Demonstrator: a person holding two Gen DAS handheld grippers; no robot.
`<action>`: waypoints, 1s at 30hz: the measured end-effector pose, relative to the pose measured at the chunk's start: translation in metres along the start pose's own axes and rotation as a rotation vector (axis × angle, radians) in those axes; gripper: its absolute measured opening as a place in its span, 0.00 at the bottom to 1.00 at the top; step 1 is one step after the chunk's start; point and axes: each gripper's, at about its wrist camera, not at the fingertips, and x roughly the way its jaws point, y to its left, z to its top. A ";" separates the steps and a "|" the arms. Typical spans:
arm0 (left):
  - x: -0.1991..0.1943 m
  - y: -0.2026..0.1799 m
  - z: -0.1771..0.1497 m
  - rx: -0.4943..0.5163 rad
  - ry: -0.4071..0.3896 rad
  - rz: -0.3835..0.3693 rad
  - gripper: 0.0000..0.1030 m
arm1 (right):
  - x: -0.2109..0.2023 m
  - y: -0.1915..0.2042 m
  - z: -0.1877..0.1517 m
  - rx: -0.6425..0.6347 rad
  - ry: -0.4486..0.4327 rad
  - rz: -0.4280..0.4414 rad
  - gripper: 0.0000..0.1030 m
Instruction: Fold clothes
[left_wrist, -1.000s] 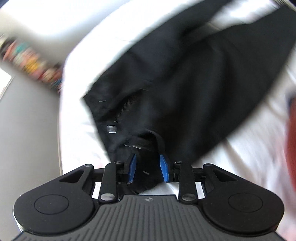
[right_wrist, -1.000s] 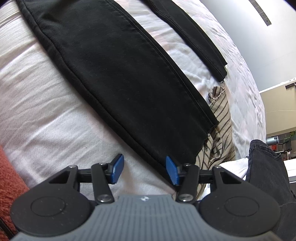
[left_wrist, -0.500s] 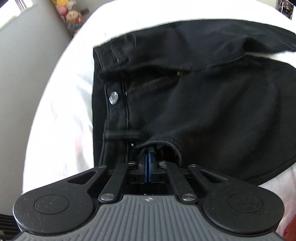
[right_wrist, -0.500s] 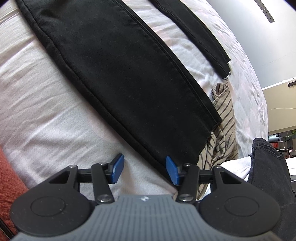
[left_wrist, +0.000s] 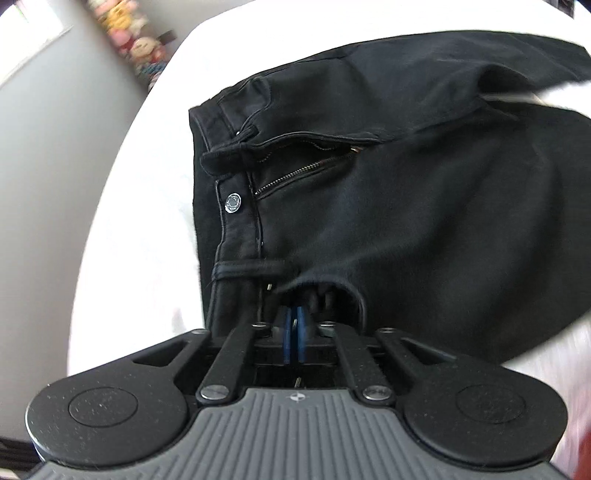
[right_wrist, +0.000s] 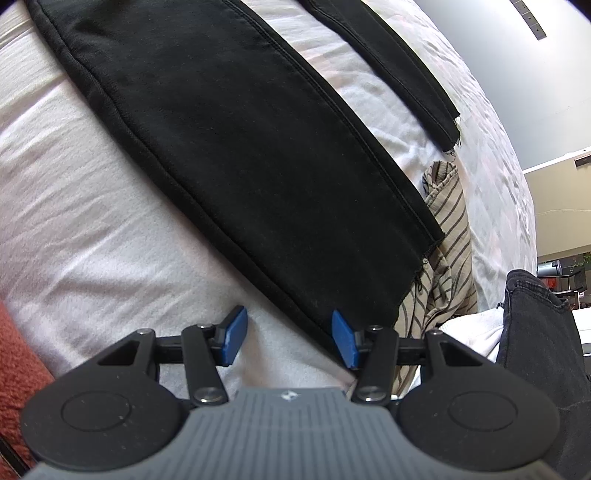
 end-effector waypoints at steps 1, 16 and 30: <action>-0.009 -0.003 -0.005 0.043 -0.009 0.005 0.21 | 0.000 0.000 0.000 0.004 -0.002 0.001 0.53; -0.006 -0.086 -0.086 0.777 -0.027 0.228 0.66 | 0.001 -0.002 -0.002 0.044 -0.008 0.000 0.53; 0.032 -0.099 -0.071 0.764 -0.087 0.373 0.34 | 0.001 -0.002 -0.003 0.037 -0.017 -0.001 0.54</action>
